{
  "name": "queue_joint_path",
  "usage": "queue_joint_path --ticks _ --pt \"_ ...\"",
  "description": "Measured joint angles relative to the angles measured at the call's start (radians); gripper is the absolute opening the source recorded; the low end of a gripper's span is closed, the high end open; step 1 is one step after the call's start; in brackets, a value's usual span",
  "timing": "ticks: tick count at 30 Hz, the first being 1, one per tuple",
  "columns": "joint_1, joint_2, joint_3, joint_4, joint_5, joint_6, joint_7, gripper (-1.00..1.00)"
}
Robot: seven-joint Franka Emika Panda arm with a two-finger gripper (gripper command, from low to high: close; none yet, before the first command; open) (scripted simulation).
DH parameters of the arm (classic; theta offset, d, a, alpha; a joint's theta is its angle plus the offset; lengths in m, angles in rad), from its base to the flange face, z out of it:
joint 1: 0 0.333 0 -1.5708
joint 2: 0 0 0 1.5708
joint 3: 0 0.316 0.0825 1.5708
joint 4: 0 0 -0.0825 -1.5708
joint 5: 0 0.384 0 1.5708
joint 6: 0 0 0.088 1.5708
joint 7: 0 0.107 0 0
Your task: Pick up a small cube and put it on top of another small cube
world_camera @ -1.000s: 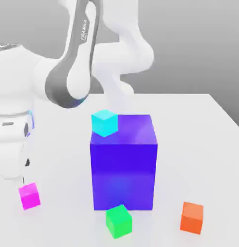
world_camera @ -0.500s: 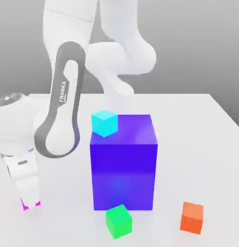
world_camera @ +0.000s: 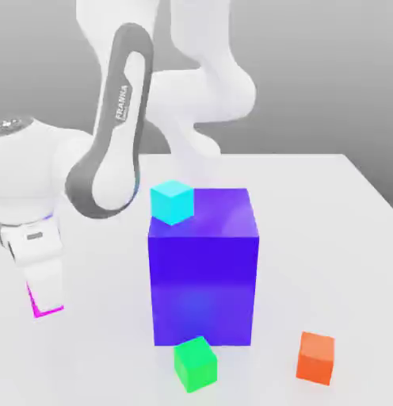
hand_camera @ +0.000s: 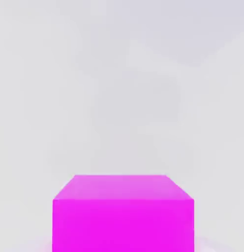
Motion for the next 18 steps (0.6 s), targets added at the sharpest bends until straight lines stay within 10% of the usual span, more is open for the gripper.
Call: queue_joint_path --ticks 18 --pt "0.235 -0.126 0.078 -0.003 -0.259 -0.064 0.036 -1.00"
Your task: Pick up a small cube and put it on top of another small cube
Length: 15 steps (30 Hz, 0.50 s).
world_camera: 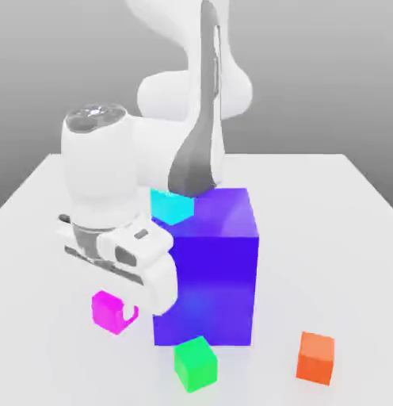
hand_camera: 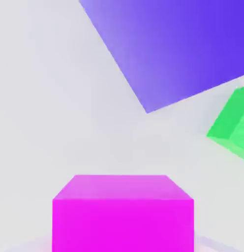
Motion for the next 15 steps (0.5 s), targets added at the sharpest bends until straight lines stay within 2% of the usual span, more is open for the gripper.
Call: queue_joint_path --ticks 10,15 --pt "0.134 -0.043 0.059 0.004 -0.046 -0.042 -0.049 -1.00" --pt "0.124 0.040 0.095 0.014 0.060 0.022 -0.132 -1.00"
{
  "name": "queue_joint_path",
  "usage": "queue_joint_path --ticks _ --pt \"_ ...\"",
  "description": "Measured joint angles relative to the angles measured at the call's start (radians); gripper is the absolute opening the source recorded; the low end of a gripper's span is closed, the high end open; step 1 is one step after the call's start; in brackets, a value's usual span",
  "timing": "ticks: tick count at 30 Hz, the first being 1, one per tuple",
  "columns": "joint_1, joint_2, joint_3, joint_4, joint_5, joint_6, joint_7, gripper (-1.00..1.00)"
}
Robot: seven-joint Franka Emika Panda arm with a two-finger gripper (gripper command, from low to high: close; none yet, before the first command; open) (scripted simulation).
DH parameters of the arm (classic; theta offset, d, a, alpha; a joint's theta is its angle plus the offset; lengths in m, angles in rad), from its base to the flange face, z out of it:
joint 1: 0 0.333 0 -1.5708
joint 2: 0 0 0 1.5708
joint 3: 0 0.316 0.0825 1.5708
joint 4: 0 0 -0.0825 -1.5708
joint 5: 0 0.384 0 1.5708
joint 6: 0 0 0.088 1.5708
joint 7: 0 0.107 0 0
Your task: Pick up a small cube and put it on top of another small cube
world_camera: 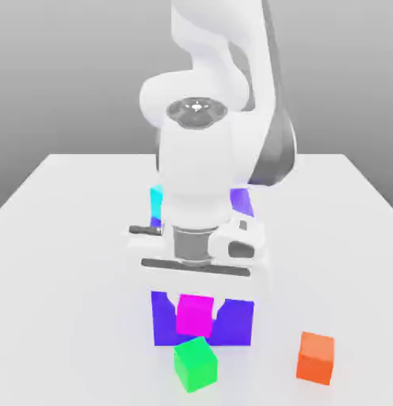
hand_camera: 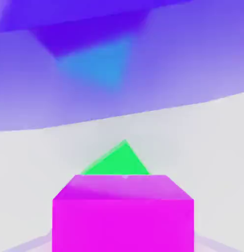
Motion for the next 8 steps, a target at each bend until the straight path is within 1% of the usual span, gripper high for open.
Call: queue_joint_path --ticks 4,5,8 --pt "-0.046 0.093 0.069 0.007 0.124 0.068 -0.090 -1.00" --pt "-0.063 0.117 0.091 0.009 0.157 0.086 -0.114 1.00" --pt "-0.063 0.117 0.091 0.009 0.157 0.086 -0.114 1.00"
